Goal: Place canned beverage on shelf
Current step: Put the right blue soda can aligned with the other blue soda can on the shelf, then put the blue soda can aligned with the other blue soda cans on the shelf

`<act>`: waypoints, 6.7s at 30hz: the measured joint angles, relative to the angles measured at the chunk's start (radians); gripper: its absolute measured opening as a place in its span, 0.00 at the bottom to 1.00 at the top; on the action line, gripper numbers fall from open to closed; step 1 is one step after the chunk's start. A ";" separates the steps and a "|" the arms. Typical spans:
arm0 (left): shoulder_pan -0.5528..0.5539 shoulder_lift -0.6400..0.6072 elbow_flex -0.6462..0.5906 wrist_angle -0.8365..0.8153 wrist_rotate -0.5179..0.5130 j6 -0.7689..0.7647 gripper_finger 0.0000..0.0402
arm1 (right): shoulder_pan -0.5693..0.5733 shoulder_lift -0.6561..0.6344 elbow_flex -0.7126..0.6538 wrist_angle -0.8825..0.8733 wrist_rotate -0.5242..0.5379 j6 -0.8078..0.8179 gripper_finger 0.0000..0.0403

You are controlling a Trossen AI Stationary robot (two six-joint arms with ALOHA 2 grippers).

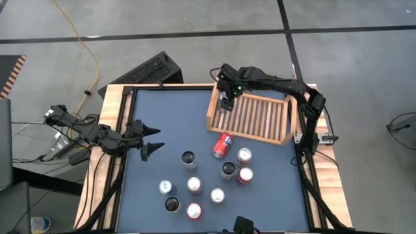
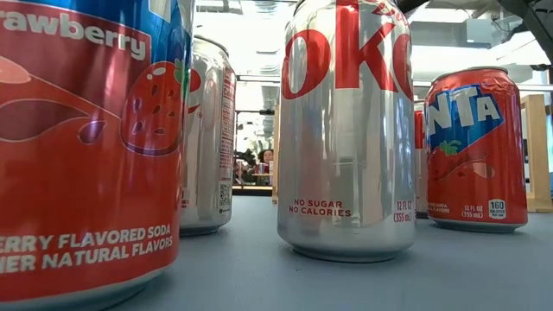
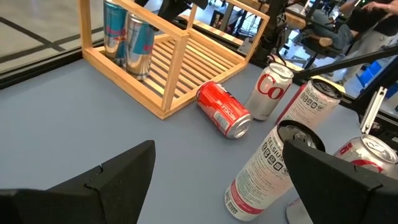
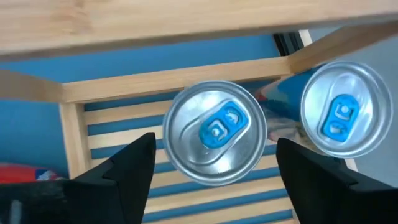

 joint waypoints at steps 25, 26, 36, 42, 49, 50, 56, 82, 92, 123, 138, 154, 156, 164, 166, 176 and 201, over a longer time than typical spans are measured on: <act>0.000 0.000 0.000 -0.001 -0.027 0.000 0.85 | 0.184 -0.100 -0.176 0.096 0.083 0.037 0.11; 0.000 0.000 0.000 -0.001 -0.026 0.000 0.85 | 0.188 -0.099 -0.179 0.118 0.084 0.036 0.06; 0.000 0.000 0.000 -0.001 -0.028 0.000 0.85 | 0.144 -0.099 -0.193 0.201 0.109 0.044 0.01; 0.000 0.000 0.000 -0.001 -0.028 0.000 0.85 | 0.127 -0.099 -0.224 0.250 0.106 0.055 0.00; 0.000 0.000 0.000 -0.002 -0.043 0.002 0.85 | 0.129 -0.099 -0.251 0.282 0.108 0.049 0.00; 0.000 0.000 0.000 -0.001 -0.047 0.002 0.85 | 0.128 -0.099 -0.251 0.287 0.113 0.052 0.00; 0.000 0.000 0.000 -0.001 -0.053 0.002 0.85 | 0.121 -0.099 -0.251 0.293 0.129 0.063 0.00; 0.000 0.000 0.000 -0.001 -0.054 -0.001 0.85 | 0.112 -0.099 -0.251 0.287 0.183 0.063 0.00; 0.000 0.000 0.000 -0.001 -0.054 -0.001 0.85 | 0.109 -0.099 -0.251 0.264 0.197 0.063 0.00; 0.000 0.000 0.000 0.002 -0.023 -0.005 0.85 | 0.334 -0.418 -0.249 -0.111 0.007 0.206 0.00; 0.000 0.034 0.000 0.101 0.018 0.025 0.85 | 0.531 -0.561 -0.480 -0.087 0.377 0.388 0.39; -0.001 0.105 0.000 0.355 0.298 0.170 0.85 | 0.889 -0.737 -0.605 0.439 0.304 0.530 0.45; -0.006 0.130 0.000 0.412 0.359 0.179 0.85 | 0.935 -0.710 -0.607 0.485 0.336 0.511 0.45; -0.080 0.330 0.167 0.172 0.313 0.124 0.85 | 1.007 -0.621 -0.608 0.495 0.391 0.542 0.45; -0.108 0.399 0.256 0.026 0.307 0.090 0.85 | 1.006 -0.608 -0.608 0.496 0.392 0.568 0.45; -0.371 0.677 0.490 -0.224 0.166 -0.016 0.85 | 1.019 -0.574 -0.605 0.494 0.395 0.632 0.45; -0.534 0.715 0.207 0.095 -0.120 -0.198 0.85 | 0.998 -0.540 -0.607 0.483 0.413 0.628 0.45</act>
